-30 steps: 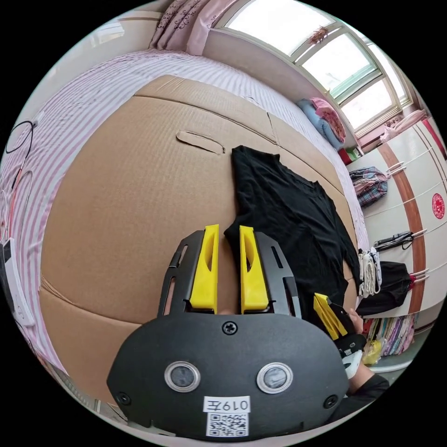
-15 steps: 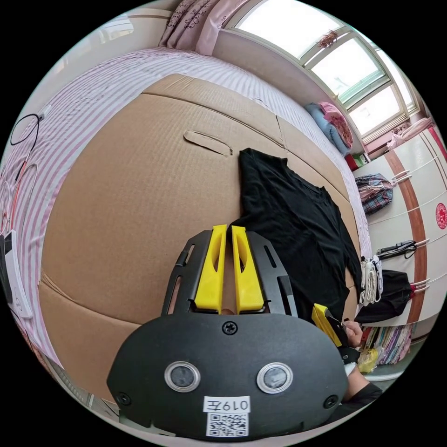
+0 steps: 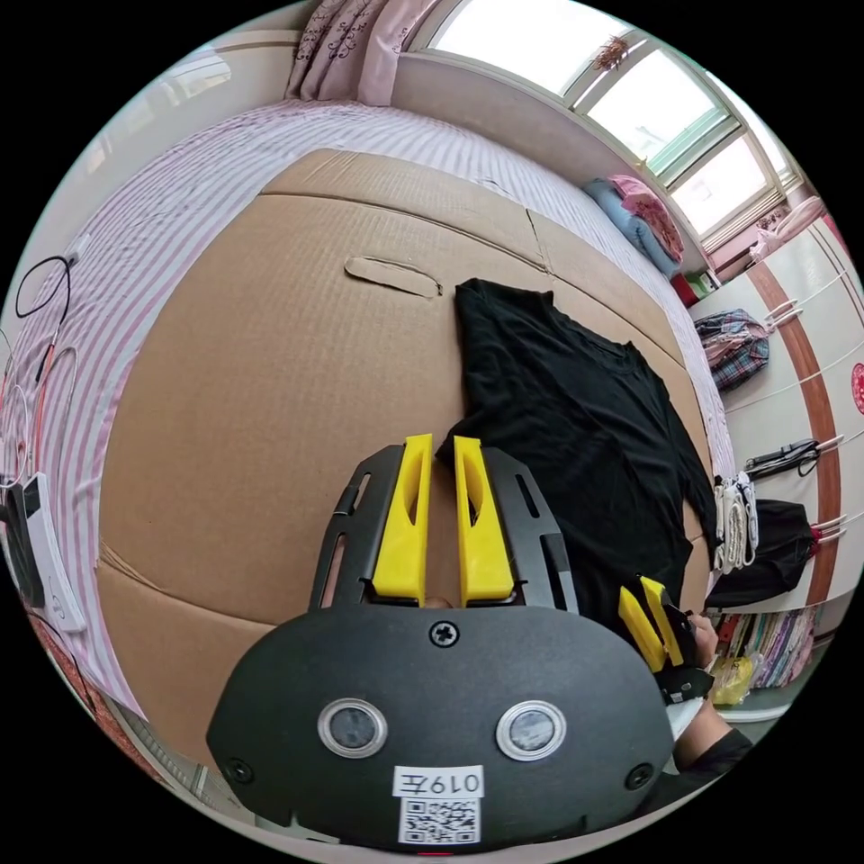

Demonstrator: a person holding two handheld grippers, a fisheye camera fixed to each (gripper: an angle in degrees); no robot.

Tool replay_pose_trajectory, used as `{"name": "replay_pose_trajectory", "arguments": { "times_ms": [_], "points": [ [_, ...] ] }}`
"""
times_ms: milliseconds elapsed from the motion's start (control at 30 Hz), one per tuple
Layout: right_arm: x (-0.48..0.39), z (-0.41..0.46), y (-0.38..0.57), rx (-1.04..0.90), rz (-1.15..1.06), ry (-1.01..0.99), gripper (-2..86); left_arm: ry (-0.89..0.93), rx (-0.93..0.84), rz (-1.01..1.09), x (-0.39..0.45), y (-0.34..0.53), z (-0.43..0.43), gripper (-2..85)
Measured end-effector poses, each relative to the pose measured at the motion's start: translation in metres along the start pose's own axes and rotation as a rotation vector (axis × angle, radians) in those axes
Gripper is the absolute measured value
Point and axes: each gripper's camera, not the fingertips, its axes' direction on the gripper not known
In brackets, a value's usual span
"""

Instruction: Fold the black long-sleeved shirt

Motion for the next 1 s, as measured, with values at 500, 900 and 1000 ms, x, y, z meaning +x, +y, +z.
{"name": "replay_pose_trajectory", "arguments": {
  "times_ms": [500, 900, 1000],
  "points": [
    [-0.008, 0.004, 0.041, -0.133, 0.046, -0.029, 3.6, -0.093, 0.034, 0.069, 0.056, 0.010, 0.010, 1.4],
    [-0.027, -0.004, 0.060, -0.124, -0.028, 0.019, -0.7, -0.173, 0.015, 0.091, 0.080, 0.007, 0.034, 1.7],
    [-0.033, -0.007, 0.063, -0.113, -0.052, 0.044, 0.2, -0.181, 0.016, 0.098, 0.083, 0.007, 0.040, 1.8]
  ]
}}
